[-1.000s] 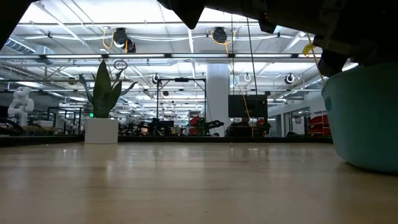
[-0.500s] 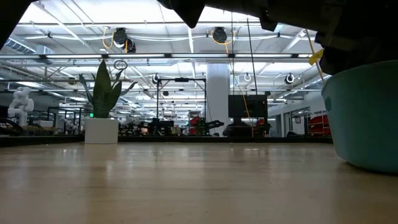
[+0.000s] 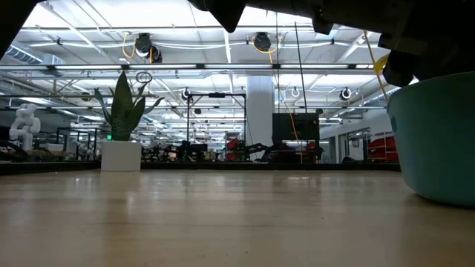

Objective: Nest measuring cups in basket
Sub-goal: Put the nested measuring cups into the green bin

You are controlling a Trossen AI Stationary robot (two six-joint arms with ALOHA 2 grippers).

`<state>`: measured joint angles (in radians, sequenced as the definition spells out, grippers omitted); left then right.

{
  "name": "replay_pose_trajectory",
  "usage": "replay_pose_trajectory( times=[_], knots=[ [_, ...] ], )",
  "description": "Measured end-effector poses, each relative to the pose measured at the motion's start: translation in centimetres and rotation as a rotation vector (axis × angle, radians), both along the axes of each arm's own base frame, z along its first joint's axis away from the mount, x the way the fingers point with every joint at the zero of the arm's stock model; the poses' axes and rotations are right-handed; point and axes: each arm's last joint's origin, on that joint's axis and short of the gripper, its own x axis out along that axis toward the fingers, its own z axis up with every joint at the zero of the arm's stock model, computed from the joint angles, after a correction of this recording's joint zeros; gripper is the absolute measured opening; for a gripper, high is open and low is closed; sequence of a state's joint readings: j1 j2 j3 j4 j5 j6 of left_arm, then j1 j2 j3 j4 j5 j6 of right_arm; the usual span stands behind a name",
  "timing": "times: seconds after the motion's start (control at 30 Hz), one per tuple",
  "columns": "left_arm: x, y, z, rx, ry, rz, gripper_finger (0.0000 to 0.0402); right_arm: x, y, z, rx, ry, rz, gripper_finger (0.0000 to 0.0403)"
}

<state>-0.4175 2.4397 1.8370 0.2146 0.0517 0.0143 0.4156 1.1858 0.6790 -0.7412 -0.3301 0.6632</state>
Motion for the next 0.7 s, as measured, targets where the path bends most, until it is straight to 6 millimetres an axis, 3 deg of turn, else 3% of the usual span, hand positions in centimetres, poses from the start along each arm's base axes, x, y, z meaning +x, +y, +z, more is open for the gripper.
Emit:
replay_pose_trajectory(
  times=[0.7],
  knots=[
    [0.0,0.0,0.0,0.000,0.000,0.000,0.0019,0.0,1.3,0.5,0.097,0.054,-0.092,0.0020]
  ],
)
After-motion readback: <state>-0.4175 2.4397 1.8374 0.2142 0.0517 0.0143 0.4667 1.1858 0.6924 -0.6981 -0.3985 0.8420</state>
